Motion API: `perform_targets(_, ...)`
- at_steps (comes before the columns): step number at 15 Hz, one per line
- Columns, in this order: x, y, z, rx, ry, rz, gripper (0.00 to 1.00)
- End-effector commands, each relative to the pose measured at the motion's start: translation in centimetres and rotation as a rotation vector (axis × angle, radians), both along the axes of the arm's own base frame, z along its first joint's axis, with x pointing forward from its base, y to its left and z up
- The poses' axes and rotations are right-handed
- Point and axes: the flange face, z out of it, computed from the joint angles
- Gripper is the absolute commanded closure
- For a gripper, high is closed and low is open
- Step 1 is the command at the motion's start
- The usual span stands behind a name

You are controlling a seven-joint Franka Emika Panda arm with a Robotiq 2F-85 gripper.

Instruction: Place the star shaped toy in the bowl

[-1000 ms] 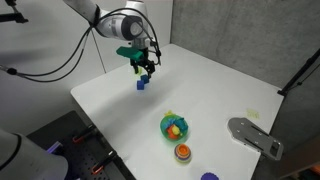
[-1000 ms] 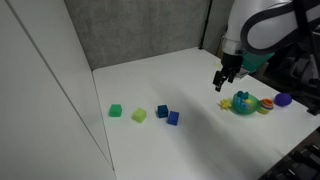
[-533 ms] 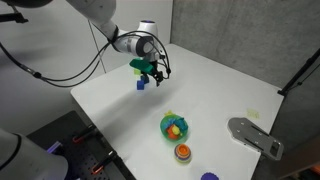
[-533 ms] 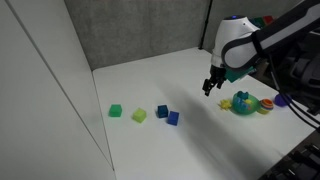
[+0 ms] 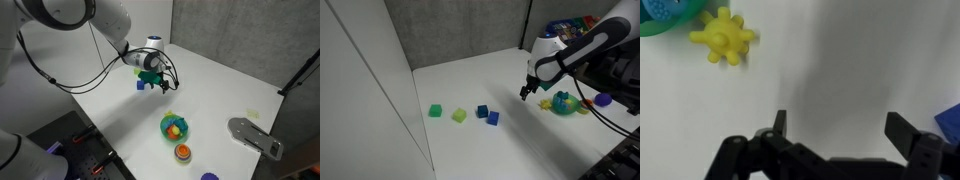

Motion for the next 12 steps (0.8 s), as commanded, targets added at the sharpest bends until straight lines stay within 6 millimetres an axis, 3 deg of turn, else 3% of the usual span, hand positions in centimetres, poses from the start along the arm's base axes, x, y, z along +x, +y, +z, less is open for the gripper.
perform_targets(1, 1.0, -2.7, -1.6, -0.02, -0.005, 0.032, 0.0)
perform_targets(7, -0.1, -8.0, -4.1, -0.05, 0.04, 0.056, 0.0)
perform_targets(12, -0.9, -10.5, -5.5, -0.044, 0.04, 0.152, 0.0)
